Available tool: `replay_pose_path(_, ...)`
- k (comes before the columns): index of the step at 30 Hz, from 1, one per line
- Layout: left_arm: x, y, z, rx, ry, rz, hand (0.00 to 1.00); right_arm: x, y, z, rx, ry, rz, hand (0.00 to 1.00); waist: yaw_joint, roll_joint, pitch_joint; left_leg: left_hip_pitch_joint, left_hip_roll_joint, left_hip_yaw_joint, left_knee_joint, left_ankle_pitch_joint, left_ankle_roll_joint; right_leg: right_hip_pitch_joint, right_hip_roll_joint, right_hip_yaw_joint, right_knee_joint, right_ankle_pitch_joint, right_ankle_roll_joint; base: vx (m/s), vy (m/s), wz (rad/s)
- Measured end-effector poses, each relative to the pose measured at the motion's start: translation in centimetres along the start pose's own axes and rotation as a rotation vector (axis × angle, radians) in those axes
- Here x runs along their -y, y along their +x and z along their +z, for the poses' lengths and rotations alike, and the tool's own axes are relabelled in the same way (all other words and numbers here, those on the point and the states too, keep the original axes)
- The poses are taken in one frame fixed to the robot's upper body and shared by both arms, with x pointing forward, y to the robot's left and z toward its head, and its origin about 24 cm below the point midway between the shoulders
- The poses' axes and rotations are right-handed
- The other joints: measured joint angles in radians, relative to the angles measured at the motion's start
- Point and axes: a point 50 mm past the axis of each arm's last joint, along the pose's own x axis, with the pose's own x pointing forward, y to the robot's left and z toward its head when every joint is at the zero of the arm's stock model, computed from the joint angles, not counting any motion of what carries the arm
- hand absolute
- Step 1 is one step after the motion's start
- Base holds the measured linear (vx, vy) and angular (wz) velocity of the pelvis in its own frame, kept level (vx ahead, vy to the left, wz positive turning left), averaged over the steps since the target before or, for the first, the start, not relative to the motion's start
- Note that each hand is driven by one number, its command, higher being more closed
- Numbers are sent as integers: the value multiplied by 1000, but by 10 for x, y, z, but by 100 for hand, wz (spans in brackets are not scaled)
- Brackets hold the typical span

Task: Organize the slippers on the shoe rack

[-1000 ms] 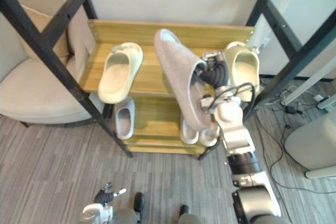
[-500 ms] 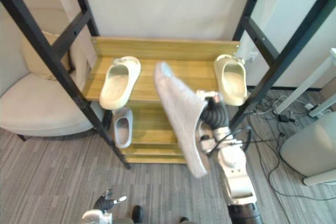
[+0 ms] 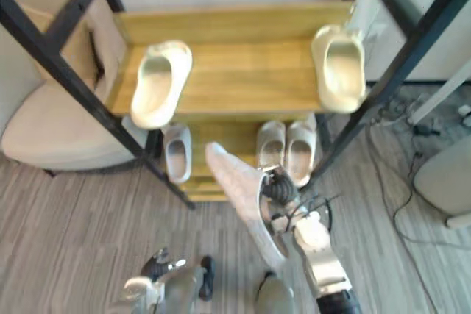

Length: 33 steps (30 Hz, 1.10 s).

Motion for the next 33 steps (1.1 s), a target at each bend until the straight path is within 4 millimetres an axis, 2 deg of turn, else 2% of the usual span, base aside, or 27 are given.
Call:
replay_pose_path(4,1,5,24,90,-50,-2,0,4,15,17,70,-23,-42,100,3,-9,49,-147,3,-9,137,-28,-5,-147,-20,0,170,-51,-7,-179,-9,6)
replay_pose_path(6,1,7,44,159,-82,-1,0,6,24,30,126,-54,-78,100,7,-14,76,-260,6,-23,276,-73,-10,-254,-36,0,317,-103,-4,-114,-11,10)
replay_pose_path(9,-1,9,63,227,-111,10,0,8,32,43,177,-59,-107,100,13,-14,100,-354,8,-38,383,-102,-6,-337,-41,-5,424,-145,-13,-106,-26,12)
replay_pose_path(11,-2,9,82,293,-133,14,0,13,40,56,226,-52,-151,100,25,-21,116,-443,6,-51,478,-129,-9,-422,-53,-5,527,-180,-24,-97,-22,13)
replay_pose_path(12,-2,7,92,349,-166,-14,0,20,46,68,274,-63,-205,100,39,-13,127,-517,6,-60,562,-154,-16,-488,-60,-5,612,-215,-28,-92,-24,8)
replay_pose_path(14,-6,6,93,353,-178,16,0,26,50,76,299,-84,-245,100,54,-6,134,-552,1,-61,603,-167,-14,-523,-69,1,662,-237,-26,-79,-25,10)
replay_pose_path(16,-17,8,83,303,-187,90,0,26,59,92,356,-83,-259,100,55,-15,143,-610,2,-65,647,-173,-23,-579,-72,1,711,-255,-24,-83,-36,8)
replay_pose_path(18,-25,10,71,224,-181,143,0,33,67,115,437,-83,-312,100,61,-39,185,-689,1,-88,703,-180,-30,-643,-75,-14,769,-279,-32,-71,-39,11)
replay_pose_path(20,-25,11,67,198,-177,150,0,39,69,124,465,-99,-364,100,79,-54,202,-732,-3,-97,732,-185,-33,-680,-85,-21,807,-291,-39,-46,-33,18)
replay_pose_path(25,-16,11,67,199,-164,150,0,45,85,151,528,-140,-432,100,103,-53,204,-814,-24,-108,794,-186,-42,-752,-106,-22,889,-322,-47,-34,-29,16)
replay_pose_path(29,-13,11,68,202,-162,156,0,49,91,163,554,-147,-480,100,121,-53,204,-833,-23,-110,799,-188,-39,-769,-109,-24,900,-332,-43,-28,-23,3)
replay_pose_path(33,-10,11,73,223,-149,148,0,59,107,177,536,-179,-551,100,137,-50,202,-861,-31,-123,805,-181,-50,-782,-122,-45,915,-338,-60,-11,-29,14)
